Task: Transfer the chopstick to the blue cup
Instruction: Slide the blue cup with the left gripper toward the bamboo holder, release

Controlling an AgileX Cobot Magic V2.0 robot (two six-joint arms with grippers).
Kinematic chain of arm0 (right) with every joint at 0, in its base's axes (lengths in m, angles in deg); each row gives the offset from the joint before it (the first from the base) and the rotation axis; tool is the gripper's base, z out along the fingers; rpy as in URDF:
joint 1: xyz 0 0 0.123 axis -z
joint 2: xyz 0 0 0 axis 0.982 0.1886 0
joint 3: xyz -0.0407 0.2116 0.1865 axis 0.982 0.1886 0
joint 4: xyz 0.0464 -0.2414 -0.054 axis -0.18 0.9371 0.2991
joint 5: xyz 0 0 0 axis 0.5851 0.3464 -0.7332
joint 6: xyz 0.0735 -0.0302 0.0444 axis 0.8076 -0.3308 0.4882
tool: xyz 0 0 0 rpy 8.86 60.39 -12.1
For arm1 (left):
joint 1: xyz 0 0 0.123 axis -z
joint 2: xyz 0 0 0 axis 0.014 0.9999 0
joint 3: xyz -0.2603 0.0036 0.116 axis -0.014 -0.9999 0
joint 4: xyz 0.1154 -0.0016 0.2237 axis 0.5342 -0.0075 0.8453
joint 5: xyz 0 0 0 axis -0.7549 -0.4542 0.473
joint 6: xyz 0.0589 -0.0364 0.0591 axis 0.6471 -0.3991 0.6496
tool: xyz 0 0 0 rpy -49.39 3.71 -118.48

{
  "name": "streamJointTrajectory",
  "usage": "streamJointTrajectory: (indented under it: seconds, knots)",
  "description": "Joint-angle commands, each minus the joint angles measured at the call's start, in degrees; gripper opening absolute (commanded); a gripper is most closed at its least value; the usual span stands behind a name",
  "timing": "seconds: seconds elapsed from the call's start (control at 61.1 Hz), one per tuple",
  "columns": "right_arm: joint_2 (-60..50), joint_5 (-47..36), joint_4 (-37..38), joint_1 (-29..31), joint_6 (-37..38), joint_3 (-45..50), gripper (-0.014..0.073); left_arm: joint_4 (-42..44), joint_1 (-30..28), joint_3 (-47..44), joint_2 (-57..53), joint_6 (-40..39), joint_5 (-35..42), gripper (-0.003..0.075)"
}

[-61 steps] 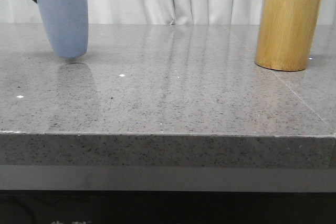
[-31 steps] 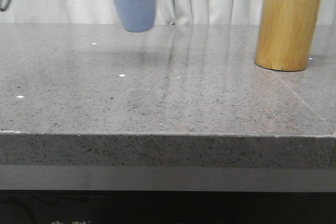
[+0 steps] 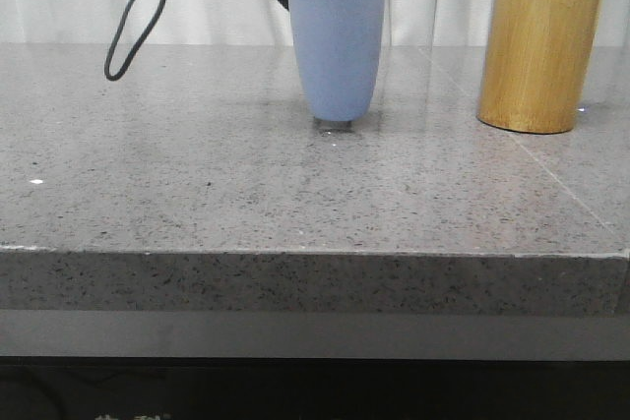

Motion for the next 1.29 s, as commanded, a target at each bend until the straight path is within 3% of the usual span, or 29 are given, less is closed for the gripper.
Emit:
streamJointTrajectory:
  seconds: [0.0,0.147,0.327,0.409,0.785,1.276]
  knots:
    - [0.43,-2.92,-0.65,-0.12,-0.36,-2.03,0.0561,-0.52,0.49,2.25,-2.89,-0.36,3.01,-0.0018]
    - [0.43,-2.92,-0.65,-0.12,-0.36,-2.03,0.0561,-0.52,0.49,2.25,-2.62,-0.40,2.47,0.0027]
    - [0.43,-2.98,-0.65,-0.12,-0.36,-2.03,0.0561,-0.52,0.49,2.33,-2.62,-0.40,2.59,0.0270]
    - [0.43,-3.10,-0.65,-0.12,-0.36,-2.03,0.0561,-0.52,0.49,2.33,-2.62,-0.40,2.59,0.0333]
    - [0.43,-4.24,-1.67,-0.12,-0.31,-2.03,0.0561,1.34,0.49,9.26,-3.14,-0.40,-6.32,0.0334]
    - [0.43,-7.58,-1.69,-0.12,-0.18,-2.03,0.0561,1.65,-0.93,8.74,-16.51,-1.35,-7.15,0.0333]
